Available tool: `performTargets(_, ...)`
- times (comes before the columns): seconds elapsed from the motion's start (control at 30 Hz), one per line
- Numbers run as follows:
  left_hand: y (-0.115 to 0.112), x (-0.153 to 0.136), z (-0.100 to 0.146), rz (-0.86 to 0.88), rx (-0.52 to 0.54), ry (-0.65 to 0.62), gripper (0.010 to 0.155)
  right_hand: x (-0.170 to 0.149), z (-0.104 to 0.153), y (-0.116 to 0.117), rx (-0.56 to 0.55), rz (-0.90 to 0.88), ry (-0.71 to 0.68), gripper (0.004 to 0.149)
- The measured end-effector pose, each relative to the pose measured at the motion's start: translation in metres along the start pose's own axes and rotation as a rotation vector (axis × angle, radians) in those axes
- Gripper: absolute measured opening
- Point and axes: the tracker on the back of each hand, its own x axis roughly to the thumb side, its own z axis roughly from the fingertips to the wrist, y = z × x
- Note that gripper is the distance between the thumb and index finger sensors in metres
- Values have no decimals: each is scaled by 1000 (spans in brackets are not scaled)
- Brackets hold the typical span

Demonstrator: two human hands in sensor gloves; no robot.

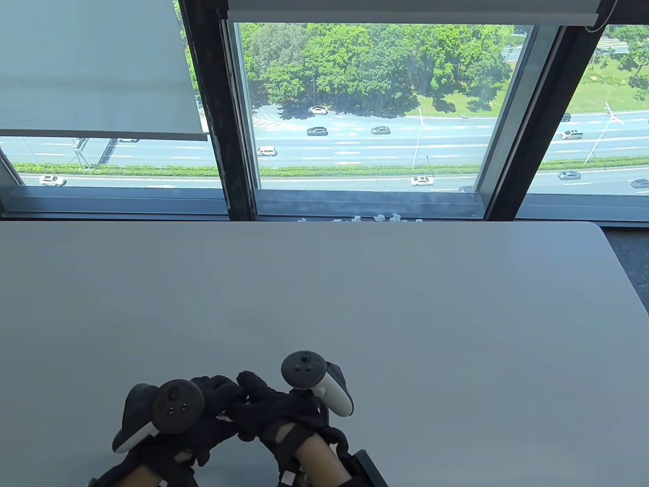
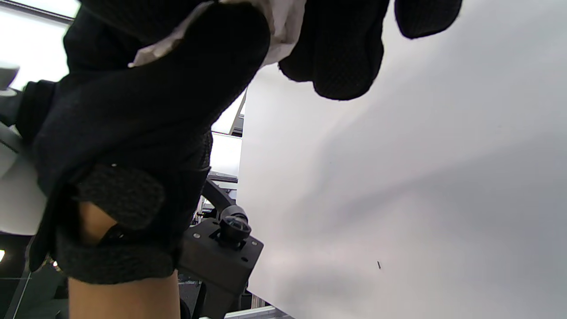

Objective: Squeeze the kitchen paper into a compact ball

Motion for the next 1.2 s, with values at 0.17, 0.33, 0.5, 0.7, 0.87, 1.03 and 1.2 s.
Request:
performTargets(0.17,-5,-5,-3,78,-71,-16,75,1,2,-7,-46,15,-3,77)
performTargets(0.33,-5,-5,-3,97,-78,-26,76,1,4,-9,-44,2,-23,77)
performTargets(0.5,-7,-6,-5,94,-94,-16,70,-5,1,-8,-30,-34,6,76)
performTargets(0.7,-15,-8,-9,65,-148,4,67,-11,-5,-6,23,26,66,82)
performTargets(0.87,-30,-14,-19,86,-321,26,67,-22,-11,-4,33,106,159,80)
performTargets(1.03,-21,8,0,243,-463,-146,74,-18,-12,9,141,3,62,76)
performTargets(1.2,15,7,6,255,-81,-122,66,29,28,-25,-151,89,-213,67)
